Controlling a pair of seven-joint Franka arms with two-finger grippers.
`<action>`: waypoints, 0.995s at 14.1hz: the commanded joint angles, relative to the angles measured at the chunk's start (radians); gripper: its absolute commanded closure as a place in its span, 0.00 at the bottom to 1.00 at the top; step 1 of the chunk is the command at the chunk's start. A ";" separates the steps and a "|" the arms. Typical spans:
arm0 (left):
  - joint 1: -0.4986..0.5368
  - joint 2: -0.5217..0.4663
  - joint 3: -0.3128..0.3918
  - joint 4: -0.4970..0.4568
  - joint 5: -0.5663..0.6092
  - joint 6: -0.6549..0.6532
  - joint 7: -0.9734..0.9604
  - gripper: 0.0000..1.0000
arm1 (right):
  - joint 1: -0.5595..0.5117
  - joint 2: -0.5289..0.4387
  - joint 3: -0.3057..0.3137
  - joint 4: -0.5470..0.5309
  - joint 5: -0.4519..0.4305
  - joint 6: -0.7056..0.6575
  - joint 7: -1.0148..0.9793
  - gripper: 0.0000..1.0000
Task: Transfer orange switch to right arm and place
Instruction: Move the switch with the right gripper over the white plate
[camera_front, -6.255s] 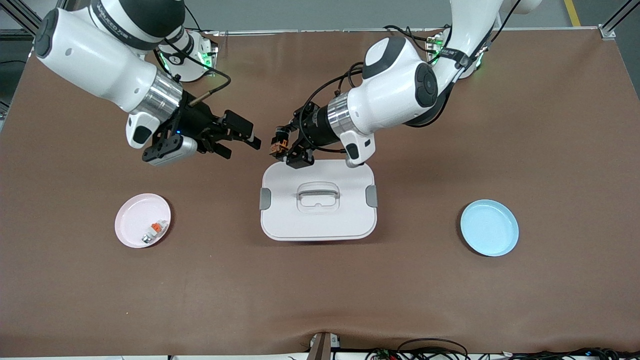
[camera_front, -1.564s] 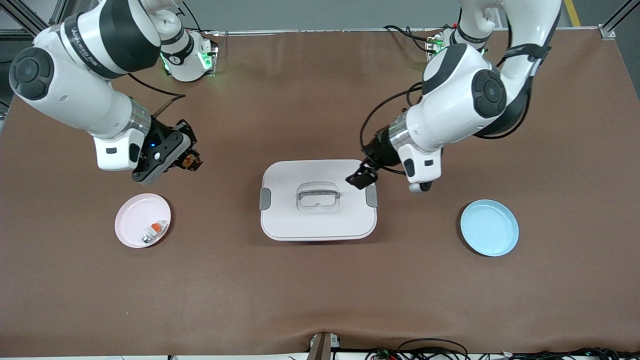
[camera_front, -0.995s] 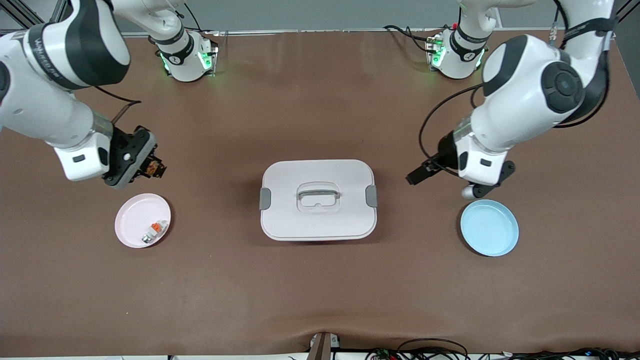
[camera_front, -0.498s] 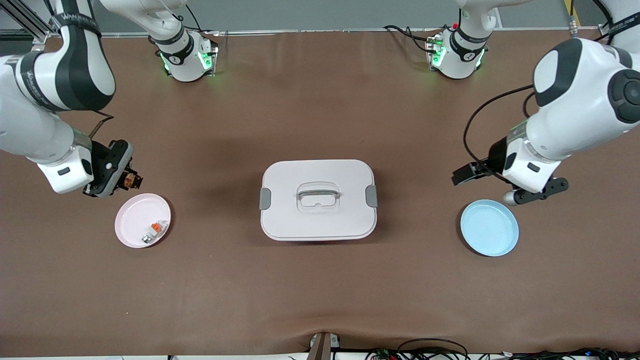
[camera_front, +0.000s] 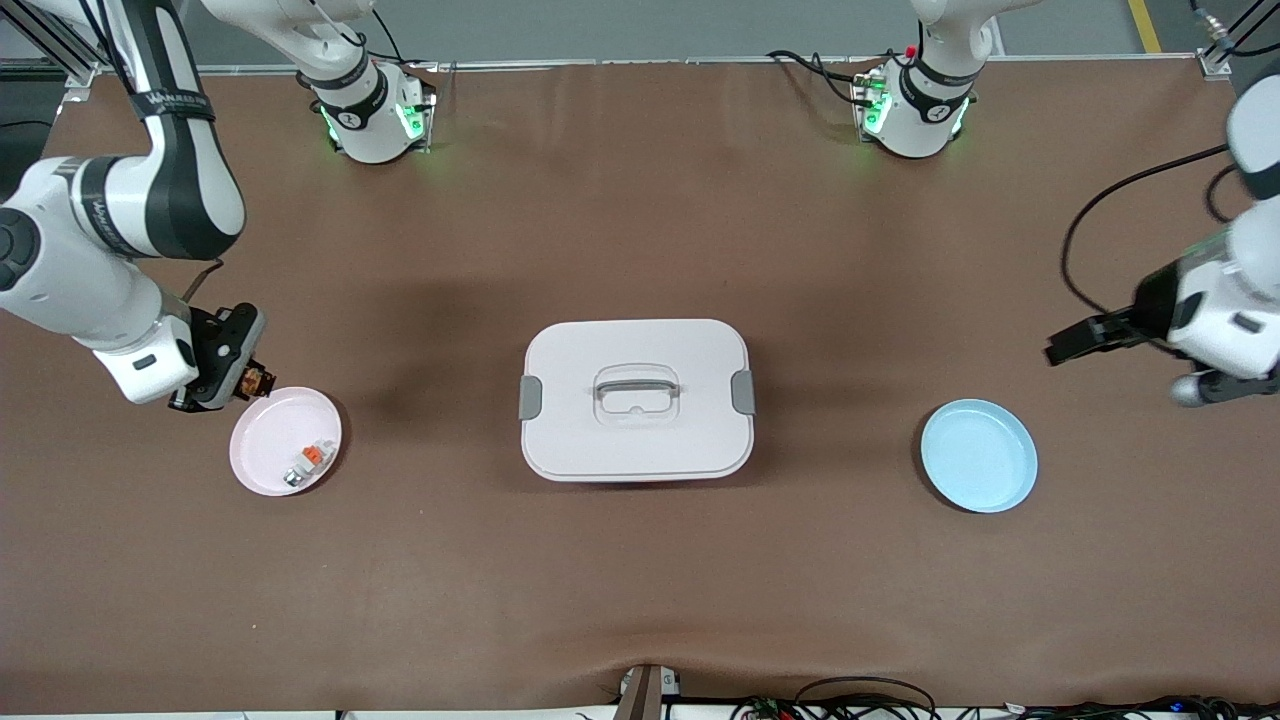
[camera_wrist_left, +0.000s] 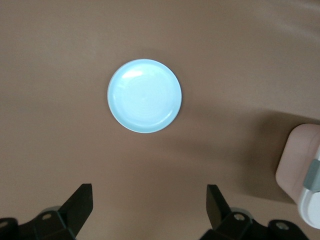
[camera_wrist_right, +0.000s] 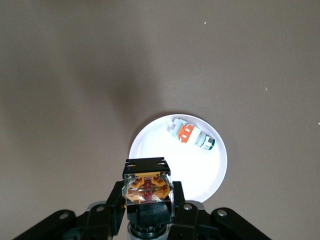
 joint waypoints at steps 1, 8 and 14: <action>0.041 -0.012 -0.010 0.004 0.021 -0.013 0.057 0.00 | -0.044 0.023 0.017 -0.057 -0.021 0.107 -0.034 1.00; 0.074 -0.027 0.005 -0.001 0.021 -0.006 0.135 0.00 | -0.064 0.139 0.017 -0.060 -0.020 0.254 -0.044 1.00; -0.207 -0.035 0.282 -0.004 0.020 0.005 0.138 0.00 | -0.104 0.216 0.020 -0.061 -0.017 0.360 -0.083 1.00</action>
